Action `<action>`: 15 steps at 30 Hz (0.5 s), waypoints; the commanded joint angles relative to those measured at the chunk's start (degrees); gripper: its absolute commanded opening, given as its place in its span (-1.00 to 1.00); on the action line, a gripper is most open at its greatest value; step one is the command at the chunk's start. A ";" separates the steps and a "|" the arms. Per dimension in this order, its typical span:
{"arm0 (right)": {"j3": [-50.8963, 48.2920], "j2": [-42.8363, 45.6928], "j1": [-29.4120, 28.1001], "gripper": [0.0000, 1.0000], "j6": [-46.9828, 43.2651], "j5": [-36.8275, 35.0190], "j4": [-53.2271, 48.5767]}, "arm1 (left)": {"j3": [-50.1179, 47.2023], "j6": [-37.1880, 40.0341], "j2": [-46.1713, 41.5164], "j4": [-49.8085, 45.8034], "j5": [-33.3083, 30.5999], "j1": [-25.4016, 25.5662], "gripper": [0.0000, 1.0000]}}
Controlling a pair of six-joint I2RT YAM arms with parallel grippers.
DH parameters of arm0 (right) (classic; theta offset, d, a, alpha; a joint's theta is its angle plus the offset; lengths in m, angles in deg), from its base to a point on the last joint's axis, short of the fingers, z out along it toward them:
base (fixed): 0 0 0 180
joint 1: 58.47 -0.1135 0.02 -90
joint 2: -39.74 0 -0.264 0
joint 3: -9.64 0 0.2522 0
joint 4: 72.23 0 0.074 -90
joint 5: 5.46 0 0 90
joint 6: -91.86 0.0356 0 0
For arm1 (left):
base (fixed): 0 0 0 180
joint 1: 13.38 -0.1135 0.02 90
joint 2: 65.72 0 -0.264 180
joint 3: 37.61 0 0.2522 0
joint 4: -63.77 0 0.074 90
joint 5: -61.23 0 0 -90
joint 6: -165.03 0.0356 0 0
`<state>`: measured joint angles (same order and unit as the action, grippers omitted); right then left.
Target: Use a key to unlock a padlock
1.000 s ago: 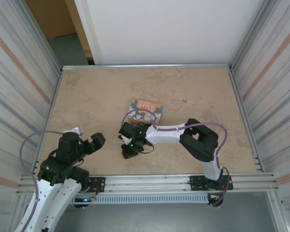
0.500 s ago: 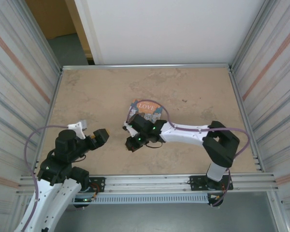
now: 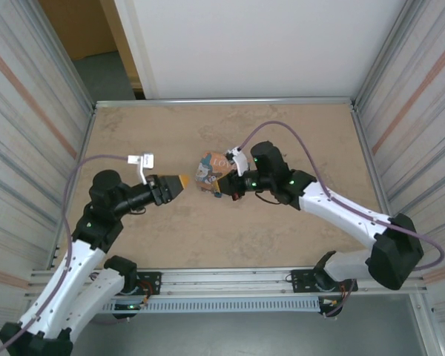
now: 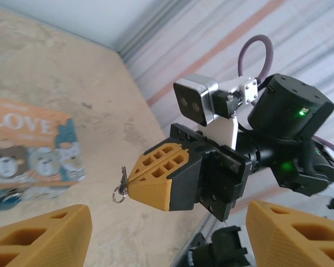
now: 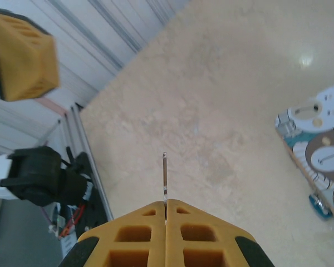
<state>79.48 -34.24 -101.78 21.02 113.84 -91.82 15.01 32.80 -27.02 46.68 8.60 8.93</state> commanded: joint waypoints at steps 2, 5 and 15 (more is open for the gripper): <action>-0.77 4.85 1.81 -1.00 -2.78 7.34 2.79 | 4.06 1.99 4.58 7.95 4.73 3.27 0.46; -1.18 7.82 2.19 -1.00 -3.07 9.26 2.99 | 5.72 2.84 8.02 9.95 4.69 6.04 0.43; -1.06 11.13 1.83 -1.00 -1.85 12.98 4.23 | 8.61 4.95 13.53 11.68 2.76 11.31 0.30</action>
<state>78.45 -24.10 -99.70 19.33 124.72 -88.98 21.65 35.90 -13.80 55.86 10.83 19.44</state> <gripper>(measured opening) 0.048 0.656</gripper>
